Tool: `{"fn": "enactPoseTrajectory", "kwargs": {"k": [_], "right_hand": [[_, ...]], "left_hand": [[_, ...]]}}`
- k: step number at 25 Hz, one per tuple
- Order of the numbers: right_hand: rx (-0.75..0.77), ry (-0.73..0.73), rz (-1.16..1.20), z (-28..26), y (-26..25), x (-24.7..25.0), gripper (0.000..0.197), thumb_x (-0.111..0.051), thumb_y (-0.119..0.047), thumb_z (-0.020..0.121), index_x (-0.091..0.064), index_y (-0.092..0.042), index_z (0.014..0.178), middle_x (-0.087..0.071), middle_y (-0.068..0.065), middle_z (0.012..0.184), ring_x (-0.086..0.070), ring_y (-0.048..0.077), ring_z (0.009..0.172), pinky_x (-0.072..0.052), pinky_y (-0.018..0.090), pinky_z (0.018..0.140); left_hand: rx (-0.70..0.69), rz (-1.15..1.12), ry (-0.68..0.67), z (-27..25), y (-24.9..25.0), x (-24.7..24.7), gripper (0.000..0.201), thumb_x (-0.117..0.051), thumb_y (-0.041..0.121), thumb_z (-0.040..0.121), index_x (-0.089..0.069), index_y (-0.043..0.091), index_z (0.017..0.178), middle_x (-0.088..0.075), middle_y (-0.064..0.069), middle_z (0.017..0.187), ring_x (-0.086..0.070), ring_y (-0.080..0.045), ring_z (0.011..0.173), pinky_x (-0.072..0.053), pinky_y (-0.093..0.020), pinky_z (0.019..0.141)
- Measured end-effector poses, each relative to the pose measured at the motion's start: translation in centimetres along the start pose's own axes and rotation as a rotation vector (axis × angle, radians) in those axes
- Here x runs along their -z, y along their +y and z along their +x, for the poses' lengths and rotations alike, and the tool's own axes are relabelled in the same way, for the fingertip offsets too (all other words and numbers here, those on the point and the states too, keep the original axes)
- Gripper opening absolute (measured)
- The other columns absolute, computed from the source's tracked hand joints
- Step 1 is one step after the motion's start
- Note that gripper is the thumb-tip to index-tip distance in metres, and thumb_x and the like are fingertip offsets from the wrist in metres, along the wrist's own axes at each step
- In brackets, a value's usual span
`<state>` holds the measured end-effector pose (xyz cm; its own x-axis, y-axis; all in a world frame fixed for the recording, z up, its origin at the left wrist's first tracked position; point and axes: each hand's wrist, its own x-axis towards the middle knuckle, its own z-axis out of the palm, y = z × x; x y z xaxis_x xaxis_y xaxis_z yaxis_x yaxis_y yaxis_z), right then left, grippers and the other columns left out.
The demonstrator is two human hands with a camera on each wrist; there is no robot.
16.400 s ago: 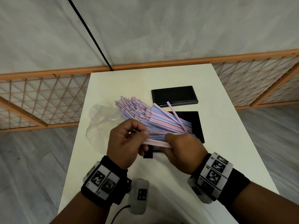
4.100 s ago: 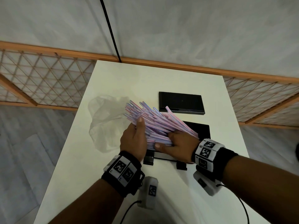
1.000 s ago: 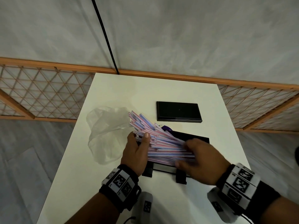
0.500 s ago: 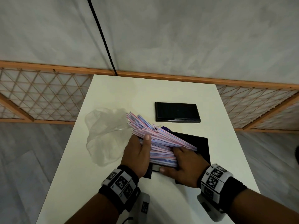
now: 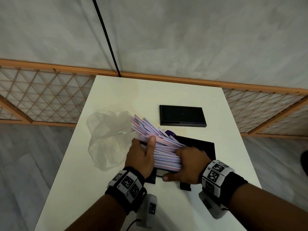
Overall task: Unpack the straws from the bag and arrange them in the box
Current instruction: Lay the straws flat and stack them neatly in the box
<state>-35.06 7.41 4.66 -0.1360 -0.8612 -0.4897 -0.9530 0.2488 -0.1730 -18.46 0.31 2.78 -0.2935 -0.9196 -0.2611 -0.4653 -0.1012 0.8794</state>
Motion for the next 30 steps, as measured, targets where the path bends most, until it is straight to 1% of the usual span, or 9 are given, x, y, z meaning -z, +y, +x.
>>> {"fn": "enactPoseTrajectory", "kwargs": {"k": [3,5,8,10,15,23,25,28,30], "right_hand": [[-0.062,-0.041,-0.098,-0.2,-0.4,0.6,0.106,-0.046,-0.098,0.048,-0.046,-0.032,0.130,-0.049,-0.005,0.135,-0.047,0.024,0.125,-0.037,0.046,0.106],[-0.041,0.027,-0.120,-1.1,-0.5,1.1,0.103,-0.044,-0.094,0.050,-0.044,-0.031,0.131,-0.049,-0.005,0.129,-0.047,0.023,0.121,-0.039,0.044,0.101],[0.058,0.143,-0.014,-2.9,0.5,1.7,0.069,-0.049,-0.078,0.060,-0.055,-0.030,0.109,-0.052,-0.008,0.103,-0.055,0.019,0.099,-0.046,0.034,0.084],[0.073,0.064,0.050,-3.5,0.7,0.9,0.049,-0.059,-0.067,0.068,-0.058,-0.029,0.099,-0.054,-0.009,0.096,-0.057,0.017,0.093,-0.046,0.030,0.079],[0.046,-0.029,0.073,-2.0,1.5,-1.7,0.079,-0.061,-0.065,0.066,-0.046,-0.034,0.137,-0.057,-0.005,0.130,-0.055,0.020,0.121,-0.046,0.033,0.100],[0.020,-0.090,0.031,-0.7,0.9,-1.3,0.063,-0.067,-0.061,0.069,-0.055,-0.032,0.123,-0.065,-0.008,0.103,-0.065,0.018,0.103,-0.053,0.030,0.089],[0.005,-0.077,-0.009,-0.6,0.8,-1.3,0.075,-0.062,-0.068,0.062,-0.052,-0.033,0.128,-0.065,-0.008,0.112,-0.064,0.017,0.104,-0.052,0.031,0.091],[0.025,-0.154,0.089,-0.5,0.7,-1.2,0.067,-0.067,-0.064,0.063,-0.056,-0.032,0.121,-0.070,-0.011,0.098,-0.066,0.011,0.084,-0.056,0.029,0.084],[0.025,-0.140,0.029,-0.5,0.4,-0.8,0.066,-0.062,-0.071,0.063,-0.058,-0.033,0.117,-0.069,-0.010,0.100,-0.065,0.016,0.094,-0.054,0.033,0.087]], "left_hand": [[0.001,0.025,0.011,-0.1,-0.7,0.0,0.041,-0.042,0.056,0.096,-0.046,0.022,0.119,-0.057,0.008,0.108,-0.055,-0.011,0.095,-0.038,-0.024,0.082],[0.038,-0.014,0.034,0.1,-0.9,0.1,0.034,-0.051,0.051,0.096,-0.046,0.022,0.113,-0.060,0.009,0.103,-0.058,-0.012,0.092,-0.039,-0.025,0.079],[0.056,-0.099,0.040,0.5,-1.6,0.2,0.028,-0.054,0.044,0.097,-0.050,0.022,0.113,-0.064,0.011,0.099,-0.061,-0.012,0.093,-0.042,-0.028,0.081],[0.025,-0.090,0.022,0.5,-2.2,-0.1,0.027,-0.048,0.042,0.100,-0.053,0.020,0.115,-0.064,0.011,0.101,-0.062,-0.016,0.100,-0.045,-0.031,0.085],[-0.022,-0.067,0.010,-0.1,-2.3,-0.2,0.036,-0.029,0.041,0.104,-0.055,0.016,0.113,-0.059,0.010,0.097,-0.057,-0.015,0.095,-0.037,-0.024,0.079],[0.014,-0.054,0.028,-2.3,-1.8,-0.5,0.031,-0.026,0.046,0.103,-0.051,0.028,0.106,-0.057,0.016,0.095,-0.055,-0.012,0.091,-0.036,-0.025,0.081],[0.042,-0.057,0.020,-2.5,-1.6,-0.4,0.031,-0.027,0.046,0.103,-0.051,0.025,0.106,-0.057,0.013,0.095,-0.054,-0.014,0.090,-0.035,-0.025,0.080],[0.057,-0.066,0.029,-2.5,-1.4,-0.4,0.031,-0.029,0.046,0.103,-0.050,0.023,0.103,-0.057,0.010,0.093,-0.054,-0.017,0.091,-0.034,-0.025,0.079],[0.084,-0.092,0.021,-2.6,-1.1,-0.3,0.031,-0.030,0.047,0.103,-0.049,0.023,0.105,-0.057,0.012,0.093,-0.053,-0.016,0.092,-0.034,-0.025,0.080]]}}
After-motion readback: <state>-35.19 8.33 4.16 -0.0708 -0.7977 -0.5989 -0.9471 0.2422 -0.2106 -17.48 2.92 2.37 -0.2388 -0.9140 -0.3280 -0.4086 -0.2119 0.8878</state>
